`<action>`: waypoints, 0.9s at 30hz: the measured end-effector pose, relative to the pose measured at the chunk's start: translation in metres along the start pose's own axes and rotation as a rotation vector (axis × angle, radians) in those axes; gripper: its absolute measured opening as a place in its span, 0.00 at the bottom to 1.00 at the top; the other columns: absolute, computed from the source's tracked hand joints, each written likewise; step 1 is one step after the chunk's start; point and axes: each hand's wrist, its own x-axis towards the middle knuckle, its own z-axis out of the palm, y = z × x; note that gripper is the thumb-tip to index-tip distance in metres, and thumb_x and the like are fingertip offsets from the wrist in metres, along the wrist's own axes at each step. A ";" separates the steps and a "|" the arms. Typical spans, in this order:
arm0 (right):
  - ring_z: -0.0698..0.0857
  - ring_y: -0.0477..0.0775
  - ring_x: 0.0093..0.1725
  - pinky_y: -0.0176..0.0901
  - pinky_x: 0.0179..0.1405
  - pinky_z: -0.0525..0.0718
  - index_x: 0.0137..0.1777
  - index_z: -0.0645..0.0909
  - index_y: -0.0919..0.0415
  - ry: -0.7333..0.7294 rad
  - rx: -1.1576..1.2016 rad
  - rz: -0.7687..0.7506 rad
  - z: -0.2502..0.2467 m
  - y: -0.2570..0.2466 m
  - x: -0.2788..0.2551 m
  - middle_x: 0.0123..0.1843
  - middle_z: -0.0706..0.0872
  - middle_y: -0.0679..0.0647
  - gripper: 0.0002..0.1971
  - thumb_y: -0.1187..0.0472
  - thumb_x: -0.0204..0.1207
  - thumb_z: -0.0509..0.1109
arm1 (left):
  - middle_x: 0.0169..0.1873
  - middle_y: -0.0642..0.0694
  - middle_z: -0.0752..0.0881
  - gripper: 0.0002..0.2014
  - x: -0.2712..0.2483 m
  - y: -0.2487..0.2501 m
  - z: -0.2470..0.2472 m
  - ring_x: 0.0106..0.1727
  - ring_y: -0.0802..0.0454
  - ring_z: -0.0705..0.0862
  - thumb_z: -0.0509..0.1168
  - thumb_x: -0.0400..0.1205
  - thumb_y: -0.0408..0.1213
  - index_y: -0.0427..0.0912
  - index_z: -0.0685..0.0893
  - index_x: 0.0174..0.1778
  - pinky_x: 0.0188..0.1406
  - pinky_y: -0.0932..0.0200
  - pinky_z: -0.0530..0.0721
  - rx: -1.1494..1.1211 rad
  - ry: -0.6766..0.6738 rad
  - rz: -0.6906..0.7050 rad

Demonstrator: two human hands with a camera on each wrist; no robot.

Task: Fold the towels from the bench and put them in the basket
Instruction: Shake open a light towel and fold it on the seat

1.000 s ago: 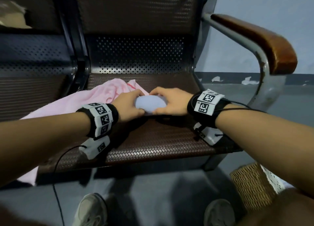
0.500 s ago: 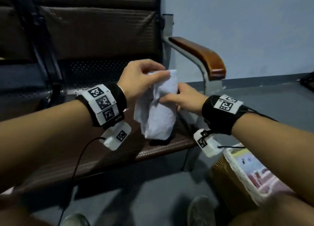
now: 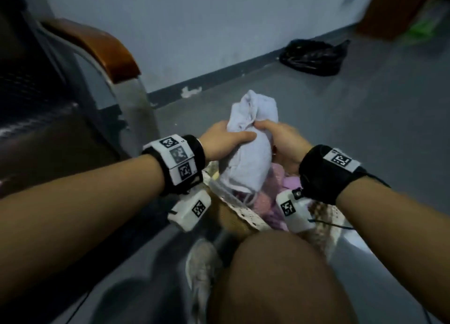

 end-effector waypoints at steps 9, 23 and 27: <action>0.88 0.68 0.59 0.64 0.63 0.86 0.73 0.78 0.65 0.407 -0.105 0.461 -0.111 0.132 0.009 0.66 0.86 0.65 0.27 0.50 0.78 0.66 | 0.62 0.34 0.85 0.32 0.076 -0.066 0.162 0.58 0.39 0.87 0.66 0.83 0.56 0.34 0.77 0.74 0.44 0.55 0.83 0.256 -0.324 -0.291; 0.87 0.69 0.57 0.65 0.61 0.87 0.73 0.76 0.63 0.378 -0.229 0.580 -0.124 0.158 0.030 0.64 0.86 0.65 0.30 0.50 0.73 0.71 | 0.52 0.33 0.88 0.23 0.094 -0.096 0.169 0.53 0.35 0.88 0.68 0.80 0.51 0.33 0.85 0.59 0.59 0.42 0.87 0.475 -0.435 -0.302; 0.86 0.61 0.46 0.45 0.43 0.82 0.59 0.84 0.66 0.399 -0.622 0.339 -0.111 0.102 0.024 0.50 0.88 0.61 0.22 0.48 0.76 0.69 | 0.38 0.34 0.87 0.11 0.086 -0.070 0.129 0.35 0.42 0.83 0.68 0.81 0.41 0.34 0.86 0.42 0.36 0.55 0.83 0.330 -0.365 -0.215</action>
